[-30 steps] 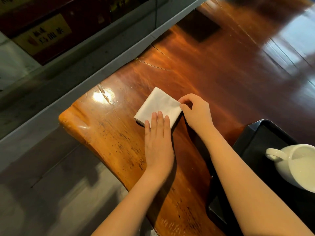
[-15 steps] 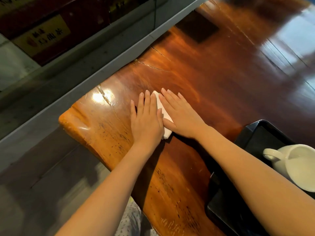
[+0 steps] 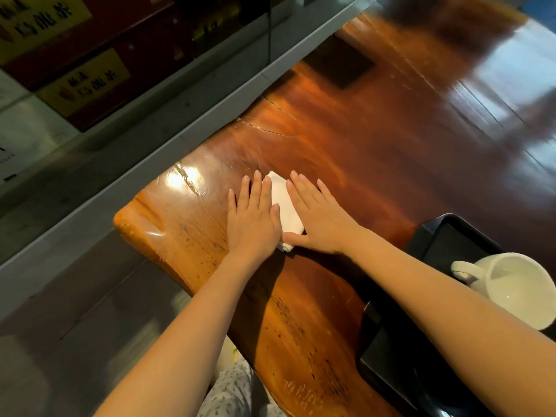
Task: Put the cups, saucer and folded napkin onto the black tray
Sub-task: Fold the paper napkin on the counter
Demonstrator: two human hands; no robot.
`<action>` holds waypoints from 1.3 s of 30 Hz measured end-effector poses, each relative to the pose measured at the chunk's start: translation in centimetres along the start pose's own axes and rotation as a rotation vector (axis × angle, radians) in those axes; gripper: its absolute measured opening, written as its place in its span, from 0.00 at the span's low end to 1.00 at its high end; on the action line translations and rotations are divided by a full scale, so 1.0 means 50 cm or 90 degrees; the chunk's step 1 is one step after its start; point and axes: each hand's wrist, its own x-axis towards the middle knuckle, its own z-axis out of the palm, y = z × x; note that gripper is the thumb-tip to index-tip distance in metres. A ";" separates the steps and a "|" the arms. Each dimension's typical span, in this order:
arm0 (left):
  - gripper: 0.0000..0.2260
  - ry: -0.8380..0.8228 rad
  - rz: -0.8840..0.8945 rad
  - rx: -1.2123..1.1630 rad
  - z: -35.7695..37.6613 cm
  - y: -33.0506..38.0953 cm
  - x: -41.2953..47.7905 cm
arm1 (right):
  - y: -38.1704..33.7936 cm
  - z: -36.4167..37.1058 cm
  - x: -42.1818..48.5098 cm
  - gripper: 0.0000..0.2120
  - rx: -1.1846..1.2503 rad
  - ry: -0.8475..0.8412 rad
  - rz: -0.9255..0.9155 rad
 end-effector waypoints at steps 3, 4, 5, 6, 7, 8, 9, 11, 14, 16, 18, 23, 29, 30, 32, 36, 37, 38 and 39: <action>0.25 -0.030 0.009 -0.004 -0.007 -0.004 0.003 | -0.004 0.004 0.001 0.50 0.020 -0.007 0.012; 0.25 -0.033 0.015 -0.002 -0.009 -0.006 0.003 | -0.005 0.007 0.001 0.52 0.025 -0.002 0.015; 0.25 -0.033 0.023 0.004 -0.010 -0.007 0.002 | -0.005 0.010 0.002 0.53 0.030 0.006 0.017; 0.25 -0.032 0.032 0.011 -0.010 -0.009 0.002 | -0.005 0.012 0.001 0.54 0.036 0.011 0.019; 0.25 -0.030 0.044 0.023 -0.010 -0.011 0.004 | -0.005 0.016 0.002 0.54 0.044 0.016 0.020; 0.26 -0.026 0.060 0.036 -0.010 -0.015 0.006 | -0.005 0.017 0.002 0.54 0.053 0.021 0.021; 0.26 -0.022 0.077 0.047 -0.010 -0.020 0.008 | -0.005 0.018 0.003 0.54 0.059 0.026 0.021; 0.26 -0.023 0.103 0.043 -0.014 -0.035 0.019 | -0.004 0.021 0.005 0.53 0.068 0.032 0.017; 0.25 0.004 0.094 -0.030 -0.022 -0.043 0.030 | 0.001 0.027 0.006 0.53 0.062 0.041 0.013; 0.22 0.085 0.062 -0.070 -0.029 -0.025 0.031 | 0.001 0.030 0.005 0.52 0.049 0.048 0.004; 0.20 0.109 -0.002 -0.091 -0.037 0.000 0.045 | 0.001 0.030 0.003 0.52 0.048 0.053 -0.001; 0.22 -0.161 -0.089 -0.165 -0.091 0.021 0.114 | 0.002 0.032 -0.003 0.52 0.055 0.056 -0.004; 0.13 -0.202 -0.034 -0.385 -0.124 0.005 0.082 | -0.010 0.016 -0.018 0.50 0.209 0.071 0.011; 0.13 -0.218 -0.058 -0.465 -0.124 -0.006 0.075 | -0.018 0.008 -0.024 0.48 0.322 0.078 0.037; 0.12 -0.260 -0.098 -0.613 -0.129 -0.022 0.063 | -0.040 -0.012 -0.029 0.40 0.589 0.110 0.145; 0.11 -0.310 -0.138 -0.809 -0.140 -0.022 0.044 | -0.080 -0.051 -0.013 0.28 0.835 0.256 0.412; 0.11 -0.326 -0.146 -0.838 -0.142 -0.019 0.040 | -0.085 -0.057 -0.008 0.28 0.864 0.270 0.468; 0.11 -0.336 -0.148 -0.856 -0.144 -0.017 0.038 | -0.087 -0.062 -0.005 0.28 0.885 0.271 0.519; 0.11 -0.342 -0.149 -0.873 -0.144 -0.019 0.039 | -0.087 -0.063 -0.002 0.27 0.888 0.257 0.558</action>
